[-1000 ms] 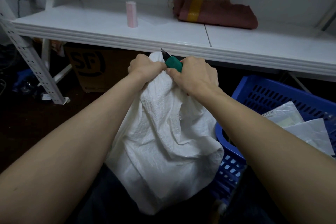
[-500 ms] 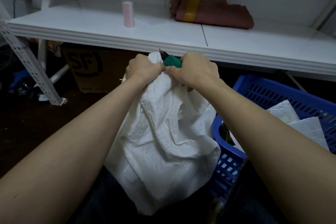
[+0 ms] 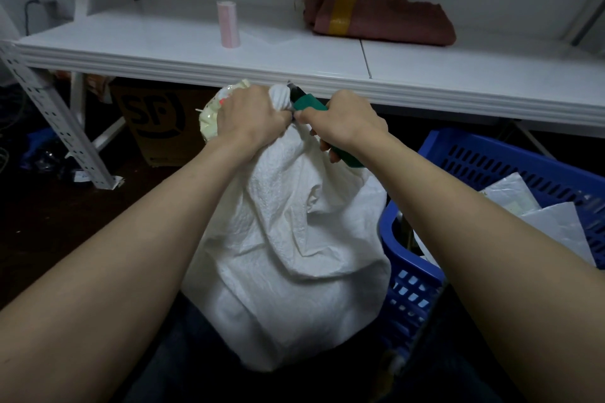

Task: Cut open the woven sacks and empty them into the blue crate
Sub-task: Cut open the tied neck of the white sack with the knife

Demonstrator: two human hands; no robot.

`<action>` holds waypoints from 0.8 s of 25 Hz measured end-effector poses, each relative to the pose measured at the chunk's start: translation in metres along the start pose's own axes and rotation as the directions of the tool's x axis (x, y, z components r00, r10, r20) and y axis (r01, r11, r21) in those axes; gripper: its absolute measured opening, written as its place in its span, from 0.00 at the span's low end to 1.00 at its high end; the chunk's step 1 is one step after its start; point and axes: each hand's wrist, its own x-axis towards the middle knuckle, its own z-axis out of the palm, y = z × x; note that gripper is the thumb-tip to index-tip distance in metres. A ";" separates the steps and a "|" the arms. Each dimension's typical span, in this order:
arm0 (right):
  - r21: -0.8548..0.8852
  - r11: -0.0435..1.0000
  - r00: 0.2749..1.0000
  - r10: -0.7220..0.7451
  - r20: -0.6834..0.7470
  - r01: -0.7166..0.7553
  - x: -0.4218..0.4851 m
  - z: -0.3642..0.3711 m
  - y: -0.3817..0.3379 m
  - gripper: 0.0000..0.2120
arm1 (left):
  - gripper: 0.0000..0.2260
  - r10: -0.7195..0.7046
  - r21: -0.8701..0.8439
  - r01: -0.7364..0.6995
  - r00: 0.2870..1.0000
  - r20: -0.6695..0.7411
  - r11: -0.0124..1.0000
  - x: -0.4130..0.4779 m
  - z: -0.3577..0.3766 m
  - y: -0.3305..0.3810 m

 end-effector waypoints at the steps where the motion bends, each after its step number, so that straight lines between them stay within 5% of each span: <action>1: -0.027 1.000 1.000 -0.009 -0.018 0.008 0.000 0.002 -0.003 0.17 | 0.20 -0.028 -0.020 0.028 1.000 -0.004 0.999 -0.001 -0.002 0.001; 7: -0.128 0.990 0.993 -0.078 -0.087 0.066 -0.002 0.009 -0.014 0.19 | 0.21 -0.201 -0.132 0.201 0.979 0.015 0.971 0.000 -0.007 -0.004; 13: -0.131 0.988 0.995 -0.083 -0.053 0.075 0.002 0.009 -0.008 0.18 | 0.27 -0.151 0.004 0.151 0.988 -0.023 0.989 -0.008 -0.001 -0.002; 20: -0.177 0.979 0.992 -0.116 -0.051 0.105 -0.005 0.010 -0.004 0.18 | 0.33 -0.285 -0.123 0.338 0.903 0.322 0.933 0.002 -0.004 -0.012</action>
